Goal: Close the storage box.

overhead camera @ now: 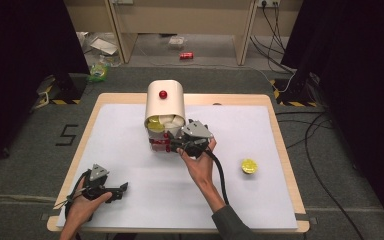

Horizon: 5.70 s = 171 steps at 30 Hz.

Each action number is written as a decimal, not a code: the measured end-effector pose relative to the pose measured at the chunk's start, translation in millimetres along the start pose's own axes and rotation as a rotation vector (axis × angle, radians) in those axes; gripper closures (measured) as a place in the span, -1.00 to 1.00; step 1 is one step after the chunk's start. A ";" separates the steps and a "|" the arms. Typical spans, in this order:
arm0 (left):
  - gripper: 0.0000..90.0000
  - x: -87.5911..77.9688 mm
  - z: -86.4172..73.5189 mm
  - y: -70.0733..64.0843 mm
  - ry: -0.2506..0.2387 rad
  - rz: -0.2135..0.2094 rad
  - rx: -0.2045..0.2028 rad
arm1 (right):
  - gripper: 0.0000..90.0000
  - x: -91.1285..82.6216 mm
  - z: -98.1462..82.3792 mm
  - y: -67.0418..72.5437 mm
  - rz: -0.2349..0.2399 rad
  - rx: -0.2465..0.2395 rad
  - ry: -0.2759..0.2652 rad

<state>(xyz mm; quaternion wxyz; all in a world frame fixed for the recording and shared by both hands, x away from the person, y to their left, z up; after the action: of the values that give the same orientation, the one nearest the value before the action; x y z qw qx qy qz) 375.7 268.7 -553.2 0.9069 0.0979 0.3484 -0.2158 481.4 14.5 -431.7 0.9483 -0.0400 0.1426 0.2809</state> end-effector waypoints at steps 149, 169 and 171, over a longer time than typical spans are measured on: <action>-0.86 -0.5 0.0 0.1 -0.003 0.000 0.001 | -0.65 -190.1 -113.2 -136.4 -0.208 0.160 0.129; -0.86 -0.6 0.0 0.1 -0.003 0.000 0.001 | -0.66 -202.0 -129.8 -137.4 -0.206 0.171 0.178; -0.86 -0.6 0.1 0.0 -0.004 0.000 0.000 | -0.66 -204.0 -132.5 -138.1 -0.206 0.172 0.187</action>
<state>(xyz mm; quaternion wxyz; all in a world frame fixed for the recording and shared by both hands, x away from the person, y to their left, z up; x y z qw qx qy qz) 375.4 268.9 -552.7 0.9076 0.0976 0.3465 -0.2162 360.2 -228.4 -499.2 0.9546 0.0011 0.2487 0.1642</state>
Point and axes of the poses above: each handheld gripper's, and its own axes: x roughly forward along the jaws, z roughly out of its top, y roughly to its left, the point moved 7 cm from there along x, roughly forward along the jaws, and after that the axes turned 5 degrees about x, right-handed, at the moved point
